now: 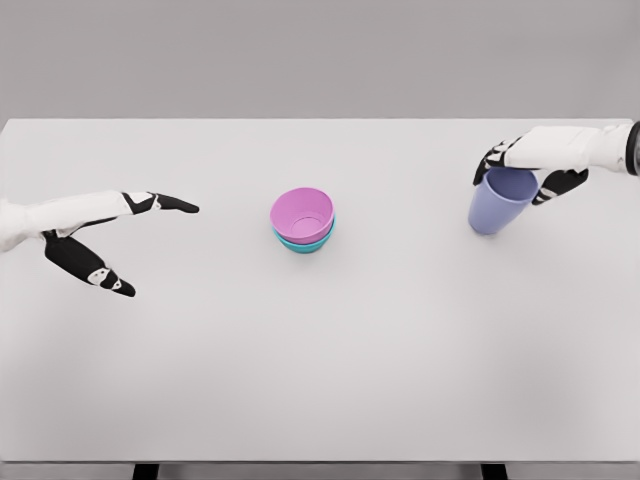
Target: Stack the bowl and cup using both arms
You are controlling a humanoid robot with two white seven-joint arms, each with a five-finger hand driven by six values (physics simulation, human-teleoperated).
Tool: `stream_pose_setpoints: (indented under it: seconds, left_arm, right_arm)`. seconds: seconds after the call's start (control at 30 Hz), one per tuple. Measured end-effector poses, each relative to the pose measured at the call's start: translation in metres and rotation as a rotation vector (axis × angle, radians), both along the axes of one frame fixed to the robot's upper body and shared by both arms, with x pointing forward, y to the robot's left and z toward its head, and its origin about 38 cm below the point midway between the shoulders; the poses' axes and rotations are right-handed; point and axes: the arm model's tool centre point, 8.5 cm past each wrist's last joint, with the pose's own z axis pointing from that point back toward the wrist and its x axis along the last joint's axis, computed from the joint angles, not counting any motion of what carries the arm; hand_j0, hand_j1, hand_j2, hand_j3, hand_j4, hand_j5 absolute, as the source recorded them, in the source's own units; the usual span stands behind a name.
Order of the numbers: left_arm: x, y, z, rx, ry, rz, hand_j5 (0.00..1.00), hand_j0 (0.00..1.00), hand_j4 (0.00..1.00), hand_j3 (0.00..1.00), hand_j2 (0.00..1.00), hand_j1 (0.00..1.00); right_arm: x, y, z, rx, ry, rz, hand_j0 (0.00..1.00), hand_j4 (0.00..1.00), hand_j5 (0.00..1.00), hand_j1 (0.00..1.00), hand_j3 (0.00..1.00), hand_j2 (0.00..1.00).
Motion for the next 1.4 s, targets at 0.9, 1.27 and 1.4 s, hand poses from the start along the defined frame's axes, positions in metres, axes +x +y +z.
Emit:
stream_pose_setpoints:
  seconds: [0.9,1.27,1.4]
  left_arm:
    - [0.000,-0.002,-0.002,-0.006,0.004,-0.001,1.00,1.00,1.00,1.00,1.00,1.00]
    - [0.000,-0.001,-0.002,-0.007,0.004,0.000,1.00,1.00,1.00,1.00,1.00,1.00]
    - [0.000,-0.001,-0.002,-0.007,0.004,0.000,1.00,1.00,1.00,1.00,1.00,1.00]
  right_arm:
    - [0.018,0.133,0.054,0.139,-0.134,0.265,0.57,0.57,0.57,0.57,0.57,0.57]
    - [0.010,0.175,0.067,0.195,-0.164,0.360,0.59,0.59,0.59,0.59,0.59,0.59]
    - [0.007,0.194,0.068,0.214,-0.165,0.395,0.59,0.59,0.59,0.59,0.59,0.59]
